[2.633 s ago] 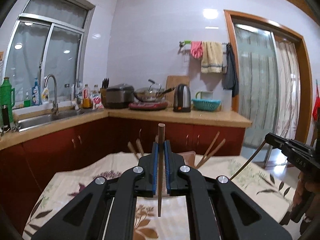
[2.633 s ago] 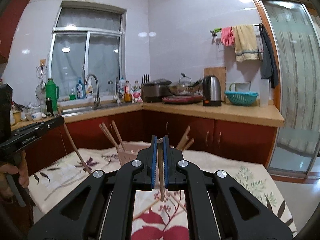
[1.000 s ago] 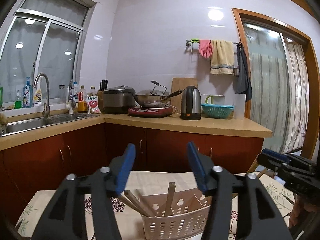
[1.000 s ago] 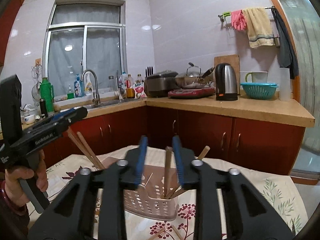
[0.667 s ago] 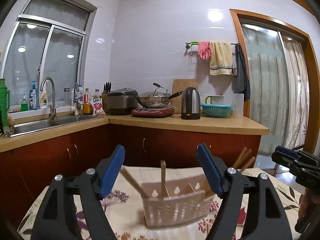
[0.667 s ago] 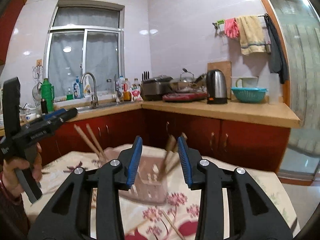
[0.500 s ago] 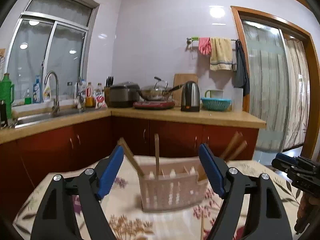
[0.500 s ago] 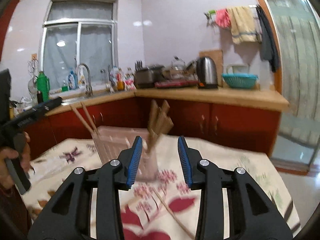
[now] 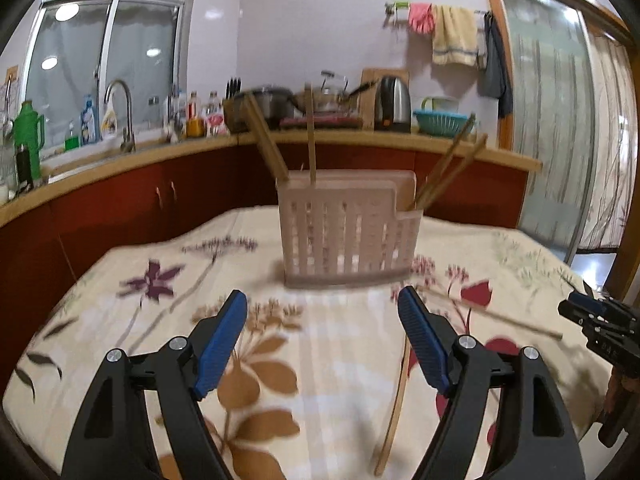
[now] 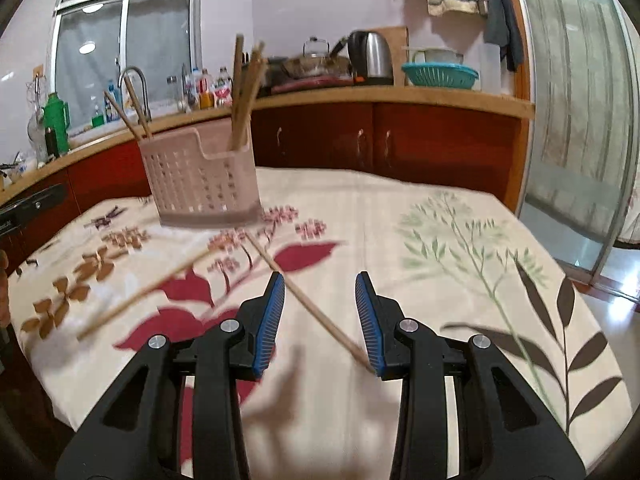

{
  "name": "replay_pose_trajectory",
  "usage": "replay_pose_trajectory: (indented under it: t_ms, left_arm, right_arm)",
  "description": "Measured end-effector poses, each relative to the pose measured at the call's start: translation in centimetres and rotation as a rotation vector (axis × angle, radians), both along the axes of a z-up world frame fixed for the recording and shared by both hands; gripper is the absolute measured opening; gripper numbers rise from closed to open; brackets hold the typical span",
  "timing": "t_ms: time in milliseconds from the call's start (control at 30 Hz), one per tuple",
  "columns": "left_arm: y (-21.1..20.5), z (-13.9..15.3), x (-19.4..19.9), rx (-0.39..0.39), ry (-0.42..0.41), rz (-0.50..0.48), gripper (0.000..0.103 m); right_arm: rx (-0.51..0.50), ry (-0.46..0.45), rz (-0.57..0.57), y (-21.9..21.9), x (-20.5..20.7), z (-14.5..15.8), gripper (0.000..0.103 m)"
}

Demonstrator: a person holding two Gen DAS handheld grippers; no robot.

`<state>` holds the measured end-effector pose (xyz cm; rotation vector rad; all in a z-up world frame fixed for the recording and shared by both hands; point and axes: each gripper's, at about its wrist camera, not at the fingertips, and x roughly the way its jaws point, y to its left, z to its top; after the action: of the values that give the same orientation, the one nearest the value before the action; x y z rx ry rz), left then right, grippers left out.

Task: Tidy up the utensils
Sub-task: 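Withdraw both open grippers from the caddy toward the remaining chopsticks, then close the right gripper on a loose chopstick while the left gripper closes on another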

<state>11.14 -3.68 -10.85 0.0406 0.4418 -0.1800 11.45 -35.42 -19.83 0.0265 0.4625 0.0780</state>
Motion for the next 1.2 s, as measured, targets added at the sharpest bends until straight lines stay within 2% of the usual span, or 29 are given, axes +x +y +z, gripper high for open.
replay_pose_trajectory:
  t_ms: [267, 433, 500, 533, 600, 867, 1100, 1200]
  left_arm:
    - [-0.8, -3.0, -0.9, 0.019, 0.071, 0.005, 0.075]
    - [-1.5, -4.0, -0.9, 0.034, 0.098, -0.010, 0.075]
    - [-1.7, -4.4, -1.0, 0.038, 0.109, -0.019, 0.075]
    - [-1.9, -4.6, -1.0, 0.039, 0.116, -0.023, 0.075]
    - [-2.2, -4.9, -1.1, 0.040, 0.131, -0.032, 0.075]
    - [-3.0, -6.2, -1.3, 0.050, 0.176, -0.072, 0.075]
    - [-3.3, -7.0, -1.4, 0.051, 0.213, -0.096, 0.075]
    - [-3.6, -7.5, -1.6, 0.065, 0.244, -0.119, 0.066]
  right_arm:
    - [0.018, 0.099, -0.029, -1.3, 0.8, -1.9, 0.036]
    - [0.031, 0.200, -0.052, -1.9, 2.1, -2.7, 0.036]
    - [0.023, 0.248, -0.055, -1.8, 2.6, -3.1, 0.033]
    - [0.015, 0.249, -0.056, -1.7, 2.6, -3.2, 0.032]
    - [-0.010, 0.247, -0.041, -1.2, 2.4, -3.2, 0.023]
    - [-0.035, 0.221, -0.042, 0.1, 0.8, -3.2, 0.008]
    - [-0.017, 0.202, -0.013, 1.9, -1.4, -3.5, 0.006]
    - [-0.012, 0.193, 0.005, 2.6, -1.9, -3.3, 0.006]
